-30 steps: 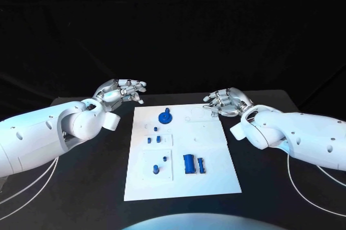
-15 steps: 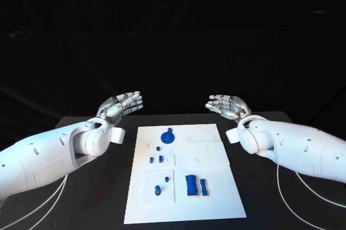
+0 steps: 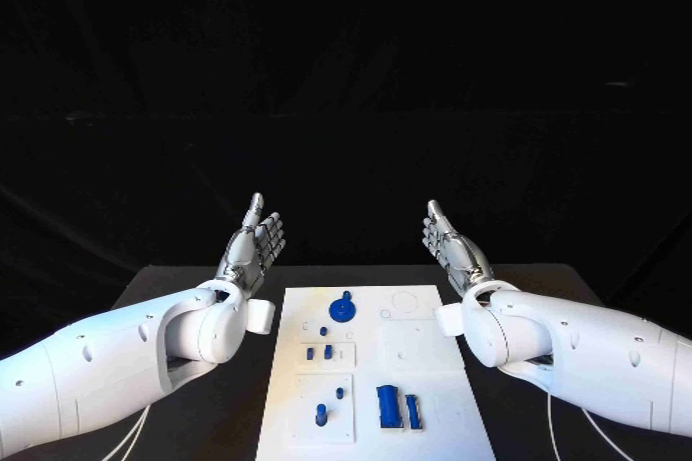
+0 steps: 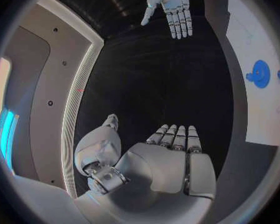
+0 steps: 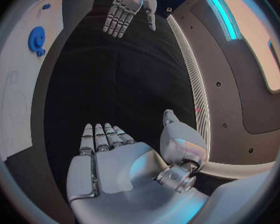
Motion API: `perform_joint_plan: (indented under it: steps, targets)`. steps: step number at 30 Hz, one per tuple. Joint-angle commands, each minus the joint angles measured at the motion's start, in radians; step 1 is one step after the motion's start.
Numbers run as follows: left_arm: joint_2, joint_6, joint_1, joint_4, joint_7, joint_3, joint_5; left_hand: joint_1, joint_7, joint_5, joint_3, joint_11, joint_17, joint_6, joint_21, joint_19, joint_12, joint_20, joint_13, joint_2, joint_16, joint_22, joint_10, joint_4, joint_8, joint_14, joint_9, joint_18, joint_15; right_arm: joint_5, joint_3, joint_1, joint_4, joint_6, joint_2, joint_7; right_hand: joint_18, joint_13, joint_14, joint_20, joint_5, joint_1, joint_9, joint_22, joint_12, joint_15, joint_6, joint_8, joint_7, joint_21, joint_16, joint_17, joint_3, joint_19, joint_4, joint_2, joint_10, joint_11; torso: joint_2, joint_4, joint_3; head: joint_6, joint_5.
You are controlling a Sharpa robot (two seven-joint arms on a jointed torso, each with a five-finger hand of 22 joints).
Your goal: Assemble the parts on the task board
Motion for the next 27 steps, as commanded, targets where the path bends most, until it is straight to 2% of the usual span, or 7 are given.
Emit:
perform_joint_plan:
  steps: [1,5,10,27]
  targets:
    - [0.004,-0.217,-0.015,0.046,0.035,0.006,-0.022,-0.186,-0.009,-0.012,-0.024,-0.009,-0.005,-0.04,-0.011,-0.035,-0.016,-0.011,-0.004,0.009,-0.022,-0.007,-0.044,-0.007,-0.009,-0.038,-0.014,-0.021,-0.006,0.098,0.019,-0.021,0.059,-0.132,-0.015,0.063,-0.02,-0.01,-0.046,-0.01,-0.008,-0.254,-0.021,-0.03,-0.011,-0.005,-0.042,-0.007,-0.01,-0.009,-0.018,-0.015,-0.02,-0.043,-0.007,0.008,-0.055,-0.008,-0.009,0.0035,-0.0005,0.005,0.0]
    - [0.006,-0.299,-0.031,0.086,0.043,0.011,-0.027,-0.186,-0.009,-0.012,-0.024,-0.009,-0.005,-0.04,-0.011,-0.035,-0.016,-0.011,-0.004,0.009,-0.022,-0.007,-0.044,-0.007,-0.009,-0.038,-0.014,-0.021,-0.006,0.119,0.034,-0.036,0.096,-0.161,-0.025,0.073,-0.02,-0.01,-0.046,-0.01,-0.008,-0.254,-0.021,-0.03,-0.011,-0.005,-0.042,-0.007,-0.01,-0.009,-0.018,-0.015,-0.02,-0.043,-0.007,0.008,-0.055,-0.008,-0.009,0.0035,-0.0005,0.005,0.0]
    - [0.008,-0.361,-0.043,0.117,0.049,0.016,-0.03,-0.186,-0.009,-0.012,-0.024,-0.009,-0.005,-0.04,-0.011,-0.035,-0.016,-0.011,-0.004,0.009,-0.022,-0.007,-0.044,-0.007,-0.009,-0.038,-0.014,-0.021,-0.006,0.123,0.037,-0.039,0.103,-0.166,-0.027,0.075,-0.02,-0.01,-0.046,-0.01,-0.008,-0.254,-0.021,-0.03,-0.011,-0.005,-0.042,-0.007,-0.01,-0.009,-0.018,-0.015,-0.02,-0.043,-0.007,0.008,-0.055,-0.008,-0.009,0.0035,-0.0005,0.005,0.0]
    - [0.008,-0.369,-0.045,0.121,0.05,0.016,-0.031,-0.186,-0.009,-0.012,-0.024,-0.009,-0.005,-0.04,-0.011,-0.035,-0.016,-0.011,-0.004,0.009,-0.022,-0.007,-0.044,-0.007,-0.009,-0.038,-0.014,-0.021,-0.006,0.123,0.037,-0.039,0.103,-0.166,-0.027,0.075,-0.02,-0.01,-0.046,-0.01,-0.008,-0.254,-0.021,-0.03,-0.011,-0.005,-0.042,-0.007,-0.01,-0.009,-0.018,-0.015,-0.02,-0.043,-0.007,0.008,-0.055,-0.008,-0.009,0.0035,-0.0005,0.005,0.0]
